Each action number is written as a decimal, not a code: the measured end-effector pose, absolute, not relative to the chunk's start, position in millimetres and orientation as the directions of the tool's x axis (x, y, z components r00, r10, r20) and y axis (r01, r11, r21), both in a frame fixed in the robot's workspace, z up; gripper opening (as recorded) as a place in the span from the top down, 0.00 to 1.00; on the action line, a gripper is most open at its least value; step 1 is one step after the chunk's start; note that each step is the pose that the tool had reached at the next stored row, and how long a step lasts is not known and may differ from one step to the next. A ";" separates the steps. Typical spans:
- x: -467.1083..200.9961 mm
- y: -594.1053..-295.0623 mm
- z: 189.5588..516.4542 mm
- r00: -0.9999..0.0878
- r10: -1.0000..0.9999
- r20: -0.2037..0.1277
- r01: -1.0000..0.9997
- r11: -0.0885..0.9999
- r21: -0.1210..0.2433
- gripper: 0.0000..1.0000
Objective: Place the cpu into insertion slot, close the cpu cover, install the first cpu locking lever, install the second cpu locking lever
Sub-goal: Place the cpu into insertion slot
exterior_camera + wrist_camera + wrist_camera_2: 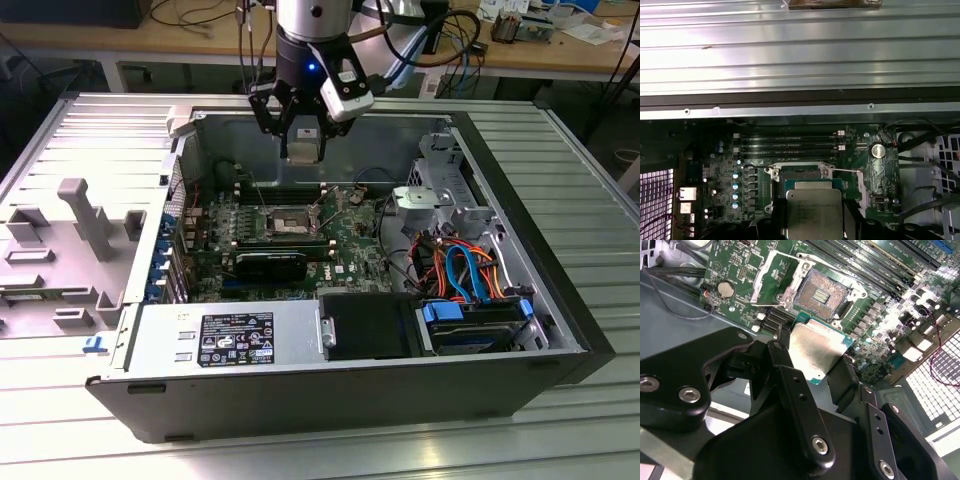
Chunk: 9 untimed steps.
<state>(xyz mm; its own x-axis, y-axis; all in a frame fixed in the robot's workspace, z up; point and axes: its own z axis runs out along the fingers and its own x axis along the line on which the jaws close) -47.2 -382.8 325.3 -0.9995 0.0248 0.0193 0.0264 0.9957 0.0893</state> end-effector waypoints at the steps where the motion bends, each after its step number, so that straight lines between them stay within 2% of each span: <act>1: -47.2 -383.0 324.8 -1.000 0.025 0.019 0.026 0.996 0.089 0.46; 9: -47.3 -384.6 318.7 -1.000 0.025 0.019 0.026 0.996 0.089 0.46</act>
<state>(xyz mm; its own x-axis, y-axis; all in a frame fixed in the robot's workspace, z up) -47.3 -384.6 318.7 -0.9995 0.0248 0.0193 0.0264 0.9956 0.0894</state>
